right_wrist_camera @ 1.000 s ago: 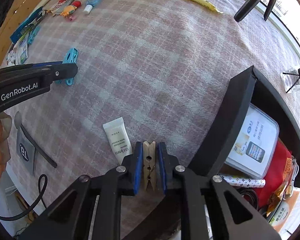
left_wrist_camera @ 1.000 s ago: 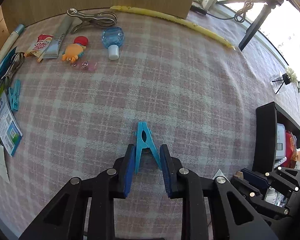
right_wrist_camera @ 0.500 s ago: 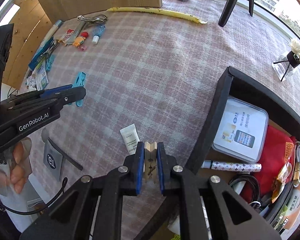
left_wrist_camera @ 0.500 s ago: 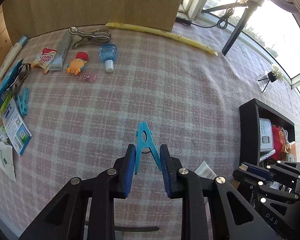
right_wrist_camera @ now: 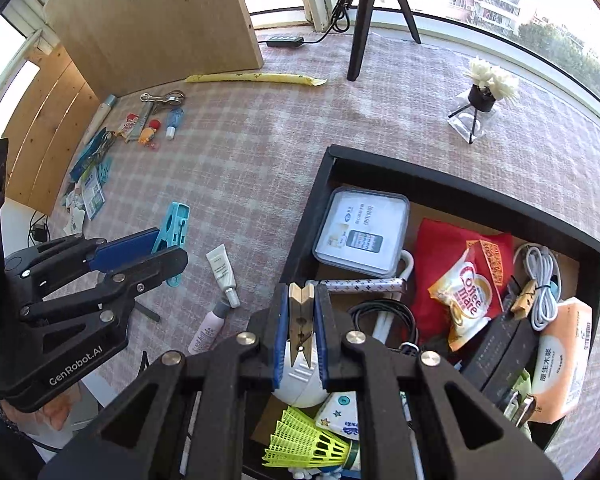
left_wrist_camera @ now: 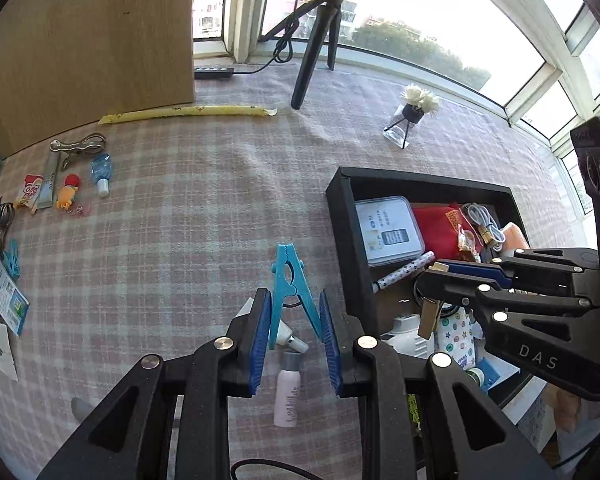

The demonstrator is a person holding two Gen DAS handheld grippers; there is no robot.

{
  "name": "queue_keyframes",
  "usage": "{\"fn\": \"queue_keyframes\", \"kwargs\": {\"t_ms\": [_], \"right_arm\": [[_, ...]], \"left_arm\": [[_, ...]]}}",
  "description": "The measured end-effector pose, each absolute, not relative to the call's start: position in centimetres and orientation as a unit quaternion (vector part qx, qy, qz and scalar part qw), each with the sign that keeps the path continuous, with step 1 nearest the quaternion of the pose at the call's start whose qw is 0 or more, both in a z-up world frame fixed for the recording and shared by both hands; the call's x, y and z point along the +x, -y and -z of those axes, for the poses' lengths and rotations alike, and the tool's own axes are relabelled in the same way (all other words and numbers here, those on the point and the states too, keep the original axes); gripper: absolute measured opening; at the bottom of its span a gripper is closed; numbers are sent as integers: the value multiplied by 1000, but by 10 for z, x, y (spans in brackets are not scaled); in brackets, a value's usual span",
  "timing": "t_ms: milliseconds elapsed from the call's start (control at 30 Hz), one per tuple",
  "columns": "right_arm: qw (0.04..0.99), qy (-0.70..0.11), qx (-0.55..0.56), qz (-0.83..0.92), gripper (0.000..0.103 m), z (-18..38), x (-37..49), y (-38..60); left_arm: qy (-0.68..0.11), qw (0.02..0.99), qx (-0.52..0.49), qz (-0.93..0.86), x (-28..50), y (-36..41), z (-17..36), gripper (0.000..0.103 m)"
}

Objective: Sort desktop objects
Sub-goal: 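Lift and carry both clothespins with both tools over the black tray, then open both tools to drop the two clothespins into the tray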

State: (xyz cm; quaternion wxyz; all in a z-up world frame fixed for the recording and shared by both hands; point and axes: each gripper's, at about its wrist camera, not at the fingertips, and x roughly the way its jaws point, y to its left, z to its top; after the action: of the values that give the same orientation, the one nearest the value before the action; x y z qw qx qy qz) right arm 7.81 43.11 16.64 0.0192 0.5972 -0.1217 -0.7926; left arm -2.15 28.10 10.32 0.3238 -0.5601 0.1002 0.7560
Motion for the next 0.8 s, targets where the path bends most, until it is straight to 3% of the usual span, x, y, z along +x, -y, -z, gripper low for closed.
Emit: {"fn": "queue_keyframes", "kwargs": {"t_ms": [433, 800], "right_arm": [[-81, 174, 574, 796, 13, -182, 141, -534], [-113, 201, 563, 794, 13, -181, 167, -565]], "left_arm": [[-139, 418, -538, -718, 47, -360, -128, 23], [-177, 450, -526, -700, 88, -401, -130, 23]]}}
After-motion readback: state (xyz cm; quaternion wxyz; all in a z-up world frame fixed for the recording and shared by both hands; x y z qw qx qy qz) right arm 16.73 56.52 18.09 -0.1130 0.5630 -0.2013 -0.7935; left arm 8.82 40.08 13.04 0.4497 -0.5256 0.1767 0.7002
